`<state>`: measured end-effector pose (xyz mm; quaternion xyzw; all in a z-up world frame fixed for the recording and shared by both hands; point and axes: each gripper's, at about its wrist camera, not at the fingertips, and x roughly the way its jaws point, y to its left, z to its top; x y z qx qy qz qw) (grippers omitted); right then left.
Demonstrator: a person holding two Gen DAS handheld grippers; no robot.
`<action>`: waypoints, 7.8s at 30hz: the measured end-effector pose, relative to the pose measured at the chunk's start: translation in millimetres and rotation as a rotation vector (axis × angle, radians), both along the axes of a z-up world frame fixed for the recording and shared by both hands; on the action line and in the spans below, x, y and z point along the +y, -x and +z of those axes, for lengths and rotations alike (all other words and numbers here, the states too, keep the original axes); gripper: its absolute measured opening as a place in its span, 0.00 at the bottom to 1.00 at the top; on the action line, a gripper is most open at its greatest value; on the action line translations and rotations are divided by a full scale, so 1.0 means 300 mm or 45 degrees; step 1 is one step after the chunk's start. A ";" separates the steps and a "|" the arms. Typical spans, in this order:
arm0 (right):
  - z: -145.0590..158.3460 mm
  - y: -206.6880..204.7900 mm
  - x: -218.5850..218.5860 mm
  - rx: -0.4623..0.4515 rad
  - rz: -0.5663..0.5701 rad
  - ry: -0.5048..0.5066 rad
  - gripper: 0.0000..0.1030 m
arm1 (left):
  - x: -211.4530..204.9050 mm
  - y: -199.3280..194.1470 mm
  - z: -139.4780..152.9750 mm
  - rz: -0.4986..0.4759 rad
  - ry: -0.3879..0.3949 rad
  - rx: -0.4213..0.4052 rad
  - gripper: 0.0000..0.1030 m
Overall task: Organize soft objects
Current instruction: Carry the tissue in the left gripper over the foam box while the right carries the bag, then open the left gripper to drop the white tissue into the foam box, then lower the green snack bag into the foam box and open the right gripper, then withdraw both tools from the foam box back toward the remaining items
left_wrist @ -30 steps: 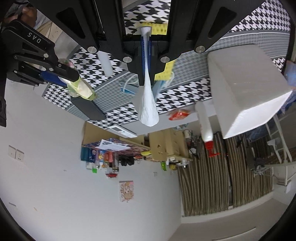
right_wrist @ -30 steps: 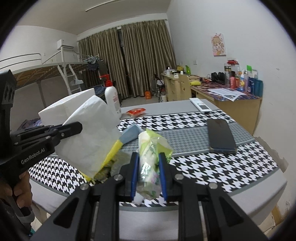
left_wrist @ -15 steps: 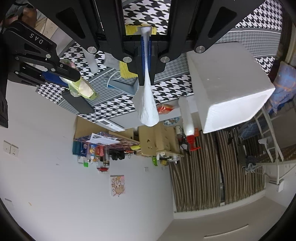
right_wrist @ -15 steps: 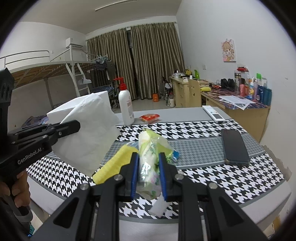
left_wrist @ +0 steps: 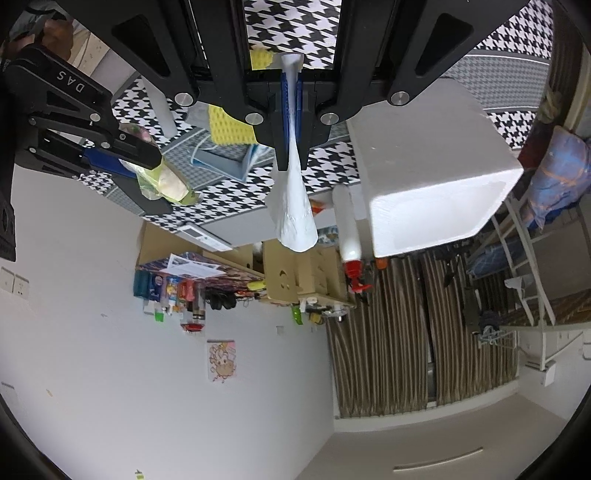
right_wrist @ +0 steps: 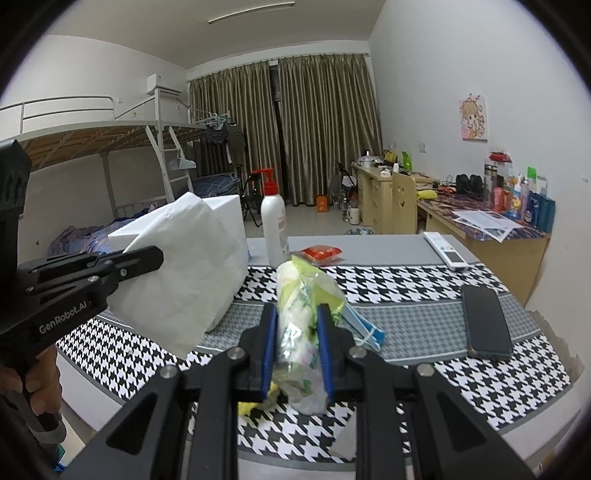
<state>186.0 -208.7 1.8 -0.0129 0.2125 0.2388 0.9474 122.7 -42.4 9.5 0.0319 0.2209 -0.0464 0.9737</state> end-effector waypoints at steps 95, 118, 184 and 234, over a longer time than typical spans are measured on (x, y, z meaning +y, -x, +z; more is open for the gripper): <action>0.223 -0.279 0.510 -0.026 0.448 0.083 0.24 | 0.510 -0.183 0.155 0.433 0.012 -0.111 0.99; 0.210 -0.302 0.639 0.036 0.487 0.123 0.24 | 0.617 -0.102 0.116 0.595 0.052 -0.130 0.99; 0.259 -0.094 0.473 -0.125 0.460 0.047 0.91 | 0.526 0.106 0.109 0.570 0.045 -0.184 0.99; 0.138 0.035 0.095 -0.138 0.134 0.017 0.93 | 0.227 0.103 0.038 0.239 0.082 -0.138 0.99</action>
